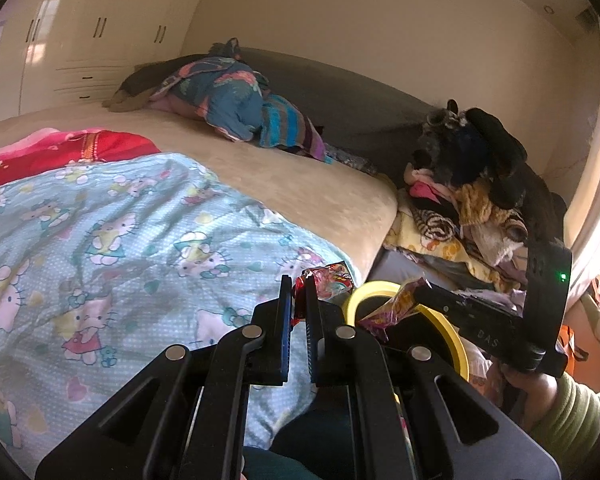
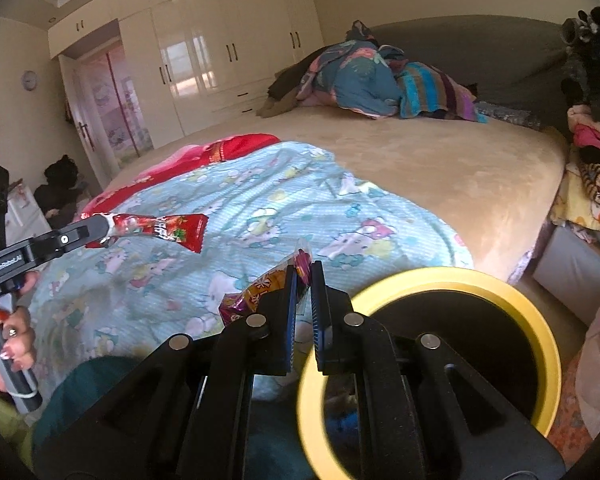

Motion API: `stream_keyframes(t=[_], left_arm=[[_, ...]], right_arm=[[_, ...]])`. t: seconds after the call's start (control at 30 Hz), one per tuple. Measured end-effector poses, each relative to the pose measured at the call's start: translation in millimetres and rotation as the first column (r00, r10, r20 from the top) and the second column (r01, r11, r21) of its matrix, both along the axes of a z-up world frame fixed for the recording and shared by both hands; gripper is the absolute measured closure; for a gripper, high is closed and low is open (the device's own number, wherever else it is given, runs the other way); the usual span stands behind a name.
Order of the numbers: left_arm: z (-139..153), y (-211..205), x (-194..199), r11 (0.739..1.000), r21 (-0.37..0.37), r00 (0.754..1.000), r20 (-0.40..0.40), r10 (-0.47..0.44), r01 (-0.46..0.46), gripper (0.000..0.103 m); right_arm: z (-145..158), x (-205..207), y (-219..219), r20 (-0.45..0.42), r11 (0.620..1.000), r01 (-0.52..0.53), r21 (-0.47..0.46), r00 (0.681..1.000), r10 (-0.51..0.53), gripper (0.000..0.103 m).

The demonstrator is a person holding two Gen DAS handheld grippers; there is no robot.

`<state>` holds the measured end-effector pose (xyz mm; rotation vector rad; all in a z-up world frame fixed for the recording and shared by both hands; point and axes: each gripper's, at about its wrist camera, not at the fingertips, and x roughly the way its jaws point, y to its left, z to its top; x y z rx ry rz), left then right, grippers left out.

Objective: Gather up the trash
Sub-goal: 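Carry both wrappers toward the yellow bin, then lower both wrappers into the yellow bin and open both tools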

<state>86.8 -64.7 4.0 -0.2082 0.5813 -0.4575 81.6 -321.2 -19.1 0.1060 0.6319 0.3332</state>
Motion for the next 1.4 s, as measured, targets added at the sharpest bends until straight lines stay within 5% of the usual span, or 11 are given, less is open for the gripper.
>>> stream_keyframes(t=[1.4], left_arm=[[-26.0,-126.7,-14.9,0.953,0.162,0.967,-0.025,-0.255,0.256,0.097]], right_arm=[[-33.2,-12.5,-117.2,-0.03,0.955,0.296,-0.019,0.955,-0.296,0.099]])
